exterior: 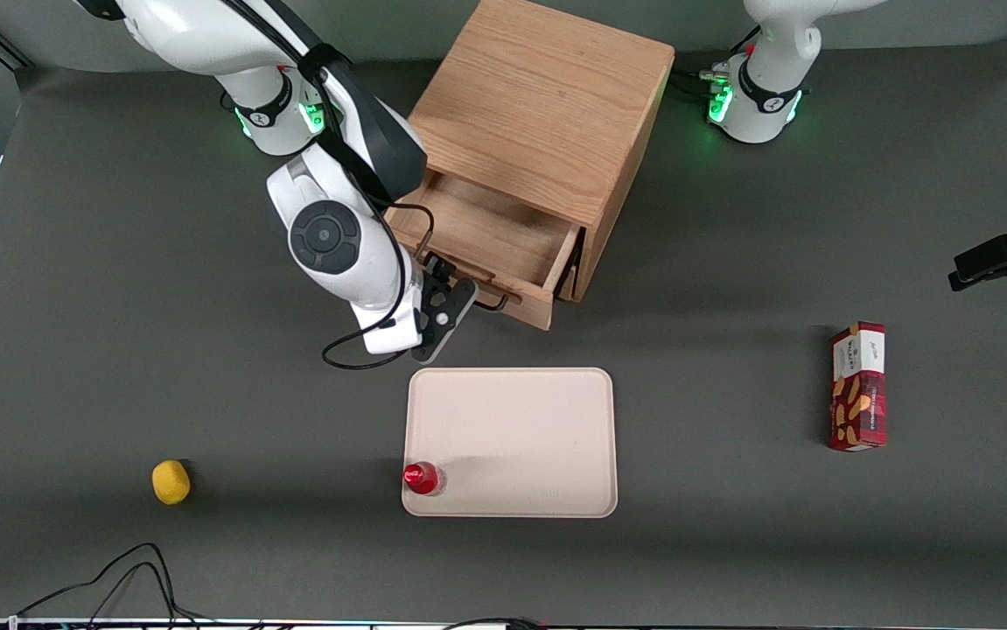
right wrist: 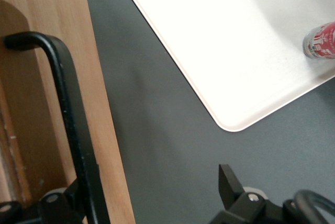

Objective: Open upper drawer
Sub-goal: 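Pull the upper drawer outward by its handle with the right gripper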

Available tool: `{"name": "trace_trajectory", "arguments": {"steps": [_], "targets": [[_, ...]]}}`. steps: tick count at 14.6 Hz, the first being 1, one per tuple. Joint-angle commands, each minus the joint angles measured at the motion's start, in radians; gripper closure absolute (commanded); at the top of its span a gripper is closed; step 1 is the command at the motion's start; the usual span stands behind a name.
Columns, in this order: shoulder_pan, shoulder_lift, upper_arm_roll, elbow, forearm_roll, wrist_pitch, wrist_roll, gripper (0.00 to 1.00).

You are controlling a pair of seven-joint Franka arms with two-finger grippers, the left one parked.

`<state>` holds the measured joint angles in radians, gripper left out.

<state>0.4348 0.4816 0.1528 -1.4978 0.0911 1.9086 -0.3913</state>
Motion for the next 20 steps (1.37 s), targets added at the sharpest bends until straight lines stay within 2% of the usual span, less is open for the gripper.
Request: {"name": "trace_trajectory", "arguments": {"steps": [1, 9, 20], "targets": [[-0.030, 0.023, 0.004, 0.036, 0.002, 0.018, -0.035, 0.00], [-0.103, 0.028, -0.013, 0.047, 0.004, 0.070, -0.133, 0.00], [-0.103, 0.080, -0.045, 0.113, 0.010, 0.135, -0.130, 0.00]]}}
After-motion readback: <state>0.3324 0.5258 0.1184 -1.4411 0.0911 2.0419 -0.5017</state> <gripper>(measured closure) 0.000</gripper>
